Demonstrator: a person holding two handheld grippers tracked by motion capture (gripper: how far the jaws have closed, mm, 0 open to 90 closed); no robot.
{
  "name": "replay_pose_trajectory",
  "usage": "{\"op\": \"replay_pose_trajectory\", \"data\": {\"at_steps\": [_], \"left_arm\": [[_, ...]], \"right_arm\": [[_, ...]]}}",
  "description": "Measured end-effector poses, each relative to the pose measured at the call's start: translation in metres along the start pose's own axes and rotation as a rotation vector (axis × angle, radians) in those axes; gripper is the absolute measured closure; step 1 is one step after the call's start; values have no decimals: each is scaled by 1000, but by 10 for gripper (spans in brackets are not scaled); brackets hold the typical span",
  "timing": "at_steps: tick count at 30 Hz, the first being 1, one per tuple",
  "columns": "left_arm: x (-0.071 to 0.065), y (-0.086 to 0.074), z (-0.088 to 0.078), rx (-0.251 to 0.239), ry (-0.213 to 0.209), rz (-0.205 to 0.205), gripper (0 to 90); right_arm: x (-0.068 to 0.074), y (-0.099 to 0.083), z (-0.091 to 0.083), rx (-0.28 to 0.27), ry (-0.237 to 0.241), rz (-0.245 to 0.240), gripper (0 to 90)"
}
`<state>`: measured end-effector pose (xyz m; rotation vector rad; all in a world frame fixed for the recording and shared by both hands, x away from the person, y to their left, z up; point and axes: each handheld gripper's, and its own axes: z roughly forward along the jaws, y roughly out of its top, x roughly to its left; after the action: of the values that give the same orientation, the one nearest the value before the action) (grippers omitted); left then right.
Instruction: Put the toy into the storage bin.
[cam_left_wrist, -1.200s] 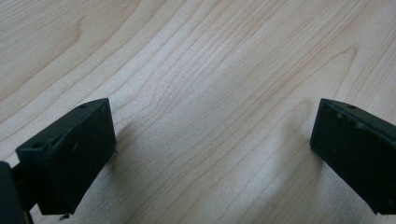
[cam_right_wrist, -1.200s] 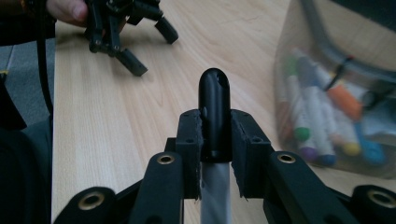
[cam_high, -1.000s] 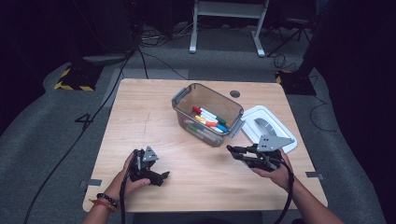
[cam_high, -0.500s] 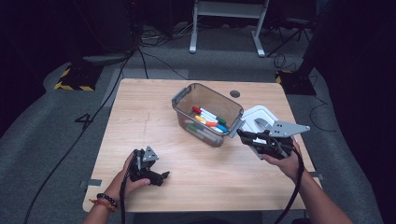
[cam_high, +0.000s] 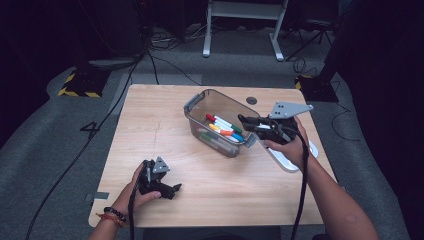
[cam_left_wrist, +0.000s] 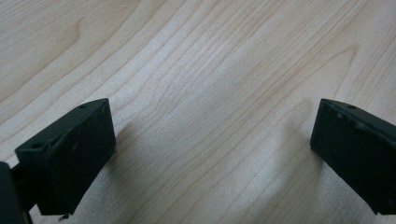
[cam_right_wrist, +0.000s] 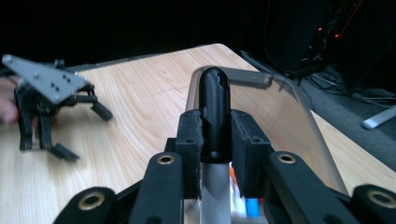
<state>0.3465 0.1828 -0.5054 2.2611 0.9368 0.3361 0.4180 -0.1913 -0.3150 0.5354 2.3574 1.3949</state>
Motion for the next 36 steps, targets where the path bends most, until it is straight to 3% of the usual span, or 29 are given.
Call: {"op": "replay_pose_trajectory", "data": {"at_steps": [8,12,13,16,19,20,25,28,31,36], "left_arm": [[0,0,0,0,0,0,3],[0,0,0,0,0,0,3],[0,0,0,0,0,0,3],[0,0,0,0,0,0,4],[0,0,0,0,0,0,3],[0,0,0,0,0,0,4],[0,0,0,0,0,0,3],[0,0,0,-1,0,0,3],[0,0,0,0,0,0,3],[0,0,0,0,0,0,3]], "right_arm": [[-5,31,36,52,-8,-12,750],[-6,37,52,83,-5,-5,751],[-6,39,64,109,-1,0,751],[-5,39,77,142,-1,2,750],[-8,36,101,203,-8,4,750],[-8,36,101,203,-8,4,750],[-18,25,133,310,4,34,750],[-21,21,141,346,14,48,750],[-25,14,154,425,23,46,750],[-29,7,162,483,34,73,750]]}}
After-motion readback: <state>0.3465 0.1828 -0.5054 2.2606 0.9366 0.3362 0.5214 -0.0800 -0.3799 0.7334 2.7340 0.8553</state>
